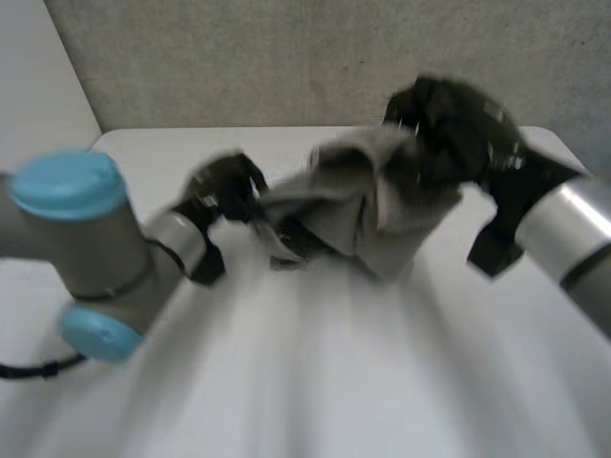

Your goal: Fold the towel.

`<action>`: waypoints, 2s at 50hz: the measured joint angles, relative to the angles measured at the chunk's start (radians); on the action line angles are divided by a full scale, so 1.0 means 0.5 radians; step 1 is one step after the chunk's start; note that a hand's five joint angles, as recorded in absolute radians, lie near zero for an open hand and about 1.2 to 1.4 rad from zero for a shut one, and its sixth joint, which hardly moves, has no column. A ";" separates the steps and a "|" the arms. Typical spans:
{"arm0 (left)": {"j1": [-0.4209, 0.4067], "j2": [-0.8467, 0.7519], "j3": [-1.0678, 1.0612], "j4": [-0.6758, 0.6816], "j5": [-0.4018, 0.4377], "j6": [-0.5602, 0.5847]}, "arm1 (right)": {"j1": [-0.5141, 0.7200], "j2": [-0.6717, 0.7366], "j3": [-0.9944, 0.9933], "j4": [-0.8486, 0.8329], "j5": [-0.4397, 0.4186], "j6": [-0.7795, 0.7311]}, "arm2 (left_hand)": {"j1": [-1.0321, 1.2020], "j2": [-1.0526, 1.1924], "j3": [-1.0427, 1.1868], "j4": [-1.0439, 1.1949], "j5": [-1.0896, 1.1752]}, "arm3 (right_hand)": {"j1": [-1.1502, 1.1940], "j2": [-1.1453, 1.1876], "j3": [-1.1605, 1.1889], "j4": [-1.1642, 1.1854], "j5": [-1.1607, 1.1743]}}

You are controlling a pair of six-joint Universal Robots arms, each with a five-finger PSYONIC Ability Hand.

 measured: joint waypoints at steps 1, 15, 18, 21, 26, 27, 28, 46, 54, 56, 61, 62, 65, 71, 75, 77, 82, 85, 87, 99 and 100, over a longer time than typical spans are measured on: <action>0.021 0.021 0.022 -0.003 0.002 0.018 | -0.009 0.024 -0.049 -0.015 -0.009 -0.016 | 0.002 0.000 0.000 0.000 0.000 | 0.000 0.001 0.000 0.000 0.000; 0.237 0.510 0.521 -0.054 0.073 0.557 | 0.000 0.254 -0.411 -0.787 -0.082 -0.468 | 0.013 0.000 0.001 0.000 0.017 | 0.067 0.058 0.020 0.000 0.056; 0.234 0.578 0.350 -0.048 0.160 0.580 | 0.003 0.243 -0.186 -0.959 -0.079 -0.488 | 0.013 0.000 0.001 0.001 0.017 | 0.065 0.056 0.018 -0.002 0.053; 0.234 0.599 0.124 -0.037 0.254 0.583 | -0.001 0.263 -0.006 -0.961 -0.079 -0.493 | 0.014 0.000 0.002 0.008 0.017 | -0.042 -0.034 -0.095 -0.122 -0.058; 0.256 0.566 -0.375 -0.004 0.460 0.588 | -0.040 0.428 0.162 -0.639 -0.070 -0.551 | 0.015 0.002 0.002 0.009 0.018 | -1.142 -1.119 -1.158 -1.183 -1.168; 0.272 0.539 -0.519 0.010 0.520 0.600 | -0.073 0.496 0.163 -0.482 -0.061 -0.605 | 0.015 0.002 0.002 0.009 0.018 | -1.349 -1.324 -1.367 -1.400 -1.396; 0.288 0.520 -0.604 0.014 0.554 0.614 | -0.107 0.547 0.153 -0.356 -0.052 -0.659 | 0.015 0.002 0.002 0.009 0.018 | -1.560 -1.555 -1.599 -1.637 -1.651; 0.485 0.446 -1.068 0.012 0.711 0.965 | -0.317 0.508 0.059 0.299 0.017 -1.172 | 0.022 0.003 0.003 0.010 0.018 | -2.118 -2.086 -2.145 -2.156 -2.156; 0.478 0.460 -1.066 0.015 0.707 0.951 | -0.118 0.243 0.254 0.266 -0.197 -1.559 | 0.022 0.003 0.003 0.010 0.018 | -2.097 -2.080 -2.140 -2.151 -2.149; 0.479 0.461 -1.067 0.016 0.707 0.949 | -0.084 0.192 0.314 0.267 -0.234 -1.744 | 0.022 0.003 0.003 0.010 0.018 | -2.085 -2.079 -2.140 -2.151 -2.149; 0.485 0.460 -1.079 0.021 0.707 0.948 | -0.038 0.140 0.480 0.273 -0.272 -2.193 | 0.022 0.003 0.003 0.010 0.018 | -2.083 -2.080 -2.140 -2.151 -2.149; 0.485 0.460 -1.080 0.022 0.707 0.948 | -0.032 0.142 0.496 0.273 -0.273 -2.231 | 0.022 0.003 0.003 0.010 0.018 | -2.083 -2.079 -2.140 -2.151 -2.149; 0.488 0.458 -1.085 0.027 0.707 0.948 | 0.008 0.203 0.577 0.271 -0.270 -2.404 | 0.022 0.003 0.003 0.010 0.018 | -2.074 -2.079 -2.140 -2.150 -2.148; 0.489 0.457 -1.088 0.033 0.707 0.947 | 0.060 0.378 0.639 0.233 -0.265 -2.488 | 0.022 0.003 0.003 0.010 0.018 | -1.960 -1.979 -2.019 -2.051 -1.962; 0.490 0.457 -1.089 0.036 0.707 0.946 | 0.069 0.492 0.662 0.164 -0.270 -2.485 | 0.022 0.003 0.003 0.010 0.018 | -1.845 -1.862 -1.895 -1.916 -1.826; 0.489 0.457 -1.090 0.036 0.707 0.946 | 0.070 0.534 0.672 0.127 -0.273 -2.482 | 0.022 0.003 0.003 0.010 0.018 | -1.798 -1.806 -1.840 -1.855 -1.774; 0.488 0.454 -1.091 0.037 0.707 0.946 | 0.069 0.622 0.696 0.031 -0.280 -2.479 | 0.022 0.003 0.003 0.010 0.018 | -1.682 -1.687 -1.732 -1.755 -1.680; 0.488 0.450 -1.093 0.037 0.707 0.946 | 0.067 0.660 0.704 -0.020 -0.280 -2.479 | 0.022 0.003 0.003 0.010 0.018 | -1.533 -1.539 -1.586 -1.615 -1.544; 0.489 0.448 -1.093 0.037 0.707 0.946 | 0.067 0.678 0.706 -0.047 -0.280 -2.479 | 0.022 0.003 0.003 0.010 0.018 | -1.440 -1.444 -1.492 -1.522 -1.464; 0.488 0.444 -1.101 0.037 0.708 0.943 | 0.064 0.757 0.683 -0.093 -0.262 -2.476 | 0.022 0.003 0.003 0.010 0.018 | -0.757 -0.746 -0.811 -0.840 -0.784; 0.488 0.444 -1.102 0.037 0.709 0.944 | 0.064 0.758 0.682 -0.093 -0.262 -2.475 | 0.022 0.003 0.003 0.010 0.018 | -0.664 -0.652 -0.718 -0.749 -0.690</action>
